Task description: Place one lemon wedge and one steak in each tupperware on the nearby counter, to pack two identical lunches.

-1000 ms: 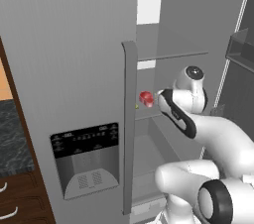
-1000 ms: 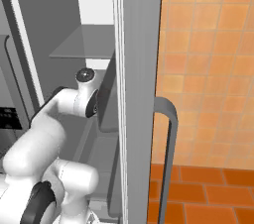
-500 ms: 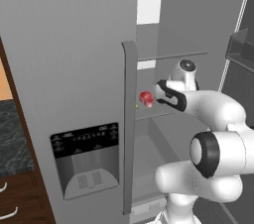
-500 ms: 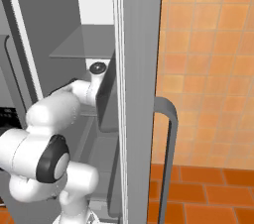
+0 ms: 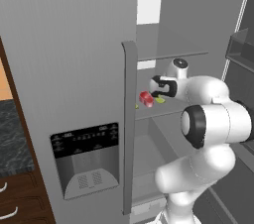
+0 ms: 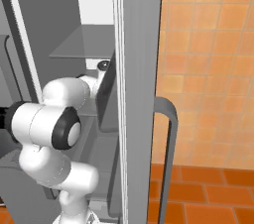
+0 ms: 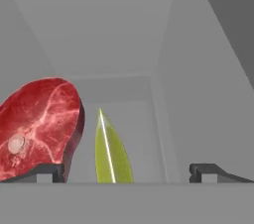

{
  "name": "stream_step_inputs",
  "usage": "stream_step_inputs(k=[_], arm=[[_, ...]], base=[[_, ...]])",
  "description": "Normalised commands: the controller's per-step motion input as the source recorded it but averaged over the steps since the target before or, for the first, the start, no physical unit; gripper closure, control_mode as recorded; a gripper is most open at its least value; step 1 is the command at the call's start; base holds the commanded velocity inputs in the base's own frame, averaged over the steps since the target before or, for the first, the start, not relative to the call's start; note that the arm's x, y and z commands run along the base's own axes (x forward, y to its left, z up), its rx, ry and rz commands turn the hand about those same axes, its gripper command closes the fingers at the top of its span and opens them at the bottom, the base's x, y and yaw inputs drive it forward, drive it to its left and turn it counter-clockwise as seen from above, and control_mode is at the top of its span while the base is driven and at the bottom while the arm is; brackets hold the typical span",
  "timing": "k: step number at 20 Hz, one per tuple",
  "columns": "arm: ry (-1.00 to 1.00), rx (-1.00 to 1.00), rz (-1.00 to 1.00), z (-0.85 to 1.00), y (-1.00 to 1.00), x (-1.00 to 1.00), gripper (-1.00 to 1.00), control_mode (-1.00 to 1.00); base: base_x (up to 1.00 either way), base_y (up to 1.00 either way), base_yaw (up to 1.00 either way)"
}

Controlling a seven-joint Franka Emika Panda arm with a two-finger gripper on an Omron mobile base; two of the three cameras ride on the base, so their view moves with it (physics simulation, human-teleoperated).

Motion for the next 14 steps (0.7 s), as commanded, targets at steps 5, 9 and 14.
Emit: stream_step_inputs(k=[5, 9, 14], arm=[[0.02, 0.00, 0.07, -0.18, 0.00, 0.07, -1.00, -1.00], [0.00, 0.00, 0.03, -0.20, 0.00, 0.00, -1.00, -1.00], [0.00, 0.00, 0.03, -0.19, 0.00, 0.00, -1.00, -1.00]], base=[[0.00, 0.00, 0.00], [0.00, 0.00, 0.00], [0.00, 0.00, 0.00]])
